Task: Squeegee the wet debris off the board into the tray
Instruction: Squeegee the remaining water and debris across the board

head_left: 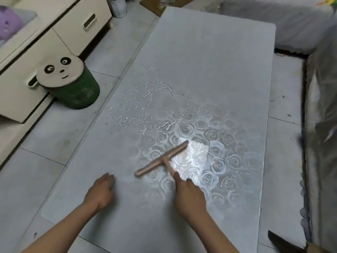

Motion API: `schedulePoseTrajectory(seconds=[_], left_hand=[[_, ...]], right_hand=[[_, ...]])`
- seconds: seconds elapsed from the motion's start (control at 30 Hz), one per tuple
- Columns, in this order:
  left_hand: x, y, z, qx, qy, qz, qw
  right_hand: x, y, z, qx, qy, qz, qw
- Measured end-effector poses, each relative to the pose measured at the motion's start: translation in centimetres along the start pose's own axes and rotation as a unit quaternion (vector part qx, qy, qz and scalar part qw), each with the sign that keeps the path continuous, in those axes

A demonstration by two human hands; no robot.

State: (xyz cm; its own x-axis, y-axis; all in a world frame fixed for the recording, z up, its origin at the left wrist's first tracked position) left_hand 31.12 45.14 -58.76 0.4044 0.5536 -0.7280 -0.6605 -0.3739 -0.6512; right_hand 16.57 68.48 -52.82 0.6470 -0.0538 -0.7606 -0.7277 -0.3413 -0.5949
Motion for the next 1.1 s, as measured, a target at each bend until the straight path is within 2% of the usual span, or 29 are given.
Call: schedulePoseTrajectory(seconds=[0.1, 0.23, 0.33, 0.5, 0.6, 0.67, 0.73, 0.83, 0.93, 1.0, 1.1], left_hand=[[-1.2, 0.9, -0.6, 0.004, 0.016, 0.000, 1.000], [-2.8, 1.9, -1.3, 0.009, 0.022, -0.004, 1.000], [-4.0, 3.0, -1.9, 0.021, 0.018, -0.011, 1.000], [-5.4, 4.9, -2.9, 0.043, 0.023, -0.028, 0.998], [-6.1, 5.7, -2.5, 0.060, 0.028, -0.032, 0.997], [-6.6, 6.1, -1.5, 0.073, 0.033, -0.035, 0.996], [-6.6, 6.3, -0.3, 0.089, 0.040, -0.041, 0.994], [-6.6, 6.6, 2.9, 0.118, 0.050, -0.058, 0.990], [-6.4, 7.0, 6.7, 0.151, 0.065, -0.062, 0.984], [-6.0, 7.3, 9.0, 0.168, 0.080, -0.066, 0.980], [-4.7, 7.6, 12.6, 0.174, 0.097, -0.075, 0.977]], right_hand=[[-1.3, 3.1, -3.8, -0.006, -0.002, 0.003, 1.000], [-2.0, 0.4, -0.8, 0.015, 0.008, 0.037, 0.999], [-0.3, -1.7, 0.0, 0.049, 0.030, 0.014, 0.998], [0.2, 3.6, -7.8, 0.054, 0.028, 0.036, 0.997], [-1.3, 5.4, -9.1, 0.043, 0.045, 0.064, 0.996], [-2.1, 4.0, -6.8, 0.045, 0.061, 0.097, 0.992], [-2.4, 1.7, -2.7, 0.066, 0.088, 0.094, 0.989], [-3.0, -2.2, 4.8, 0.132, 0.137, 0.046, 0.981], [-3.5, -5.9, 12.4, 0.191, 0.099, 0.030, 0.976], [-3.7, -7.7, 16.6, 0.202, 0.073, 0.011, 0.977], [-4.0, -8.2, 20.2, 0.203, 0.056, -0.076, 0.975]])
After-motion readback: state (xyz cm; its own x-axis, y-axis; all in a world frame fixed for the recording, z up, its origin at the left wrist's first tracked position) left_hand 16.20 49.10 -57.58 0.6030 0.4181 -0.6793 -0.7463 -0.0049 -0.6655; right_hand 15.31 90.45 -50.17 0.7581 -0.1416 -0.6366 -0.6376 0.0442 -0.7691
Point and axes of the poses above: each hand's wrist, its own y-axis towards the middle knuckle, its own x-axis out of the palm, z = x × y, the point moved 4 cm from there along y, towards the middle knuckle, and after that the axes turned 12 degrees about x, right-handed, at the moved point
